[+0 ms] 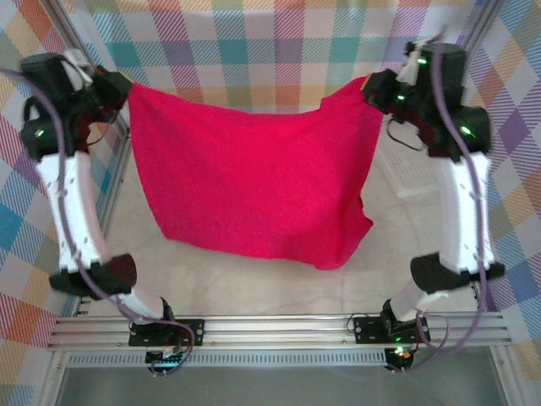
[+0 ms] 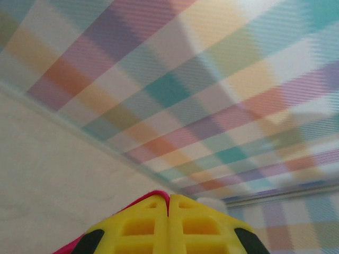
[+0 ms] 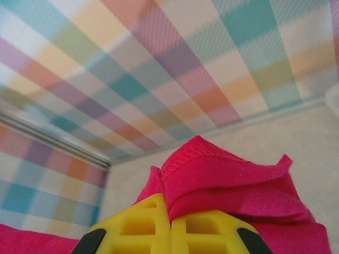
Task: Fold the inside-out t-shirt
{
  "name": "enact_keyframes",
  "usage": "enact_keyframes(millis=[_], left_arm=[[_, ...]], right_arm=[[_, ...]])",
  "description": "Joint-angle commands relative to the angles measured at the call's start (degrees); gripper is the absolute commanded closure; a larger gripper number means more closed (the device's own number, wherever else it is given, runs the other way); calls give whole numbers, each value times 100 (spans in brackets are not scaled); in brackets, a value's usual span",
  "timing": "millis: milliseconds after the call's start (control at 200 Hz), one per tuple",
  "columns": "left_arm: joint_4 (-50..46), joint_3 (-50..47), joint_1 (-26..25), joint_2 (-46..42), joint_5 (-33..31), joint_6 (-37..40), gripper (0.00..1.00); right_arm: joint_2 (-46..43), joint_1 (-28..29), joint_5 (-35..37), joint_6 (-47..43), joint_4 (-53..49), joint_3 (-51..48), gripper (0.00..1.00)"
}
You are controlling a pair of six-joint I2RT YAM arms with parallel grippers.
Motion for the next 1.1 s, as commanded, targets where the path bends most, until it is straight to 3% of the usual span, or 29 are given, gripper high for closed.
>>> enact_keyframes(millis=[0, 65, 120, 165, 215, 255, 315, 410, 550, 670, 855, 1095], left_arm=[[-63, -203, -236, 996, -229, 285, 100], [-235, 128, -364, 1648, -345, 310, 100], [-452, 535, -476, 2217, -624, 330, 100], [-633, 901, -539, 2649, -789, 358, 85], [-957, 1356, -587, 3049, -952, 441, 80], [-1244, 1605, -633, 3233, -1160, 549, 70], [-1415, 1477, -733, 3171, -1466, 693, 67], [-902, 19, -984, 2431, -1719, 762, 63], [668, -3070, -1507, 923, -1395, 461, 63], [1469, -4751, -1902, 334, -1059, 372, 63], [1684, -5805, -1859, 521, -1033, 516, 65], [2134, -6562, -1196, 706, -869, -23, 69]], right_arm=[[735, 5, 368, -201, 81, -4, 100], [1318, 22, 546, -245, -45, 383, 100], [1862, 33, 609, -276, -286, 911, 75], [2317, 50, 548, -273, -542, 1448, 70], [2777, 88, 425, -251, -879, 2028, 61], [3024, 145, 363, -232, -1162, 2331, 54], [3133, 299, 359, -302, -1379, 2241, 48], [2801, 616, 396, -387, -1216, 949, 46], [1747, 1043, 333, -339, 67, -2085, 44], [945, 1079, 8, 41, 1016, -4332, 44], [60, 1096, -421, 649, 2136, -6914, 43], [-426, 1144, -175, 1620, 2246, -8527, 45]])
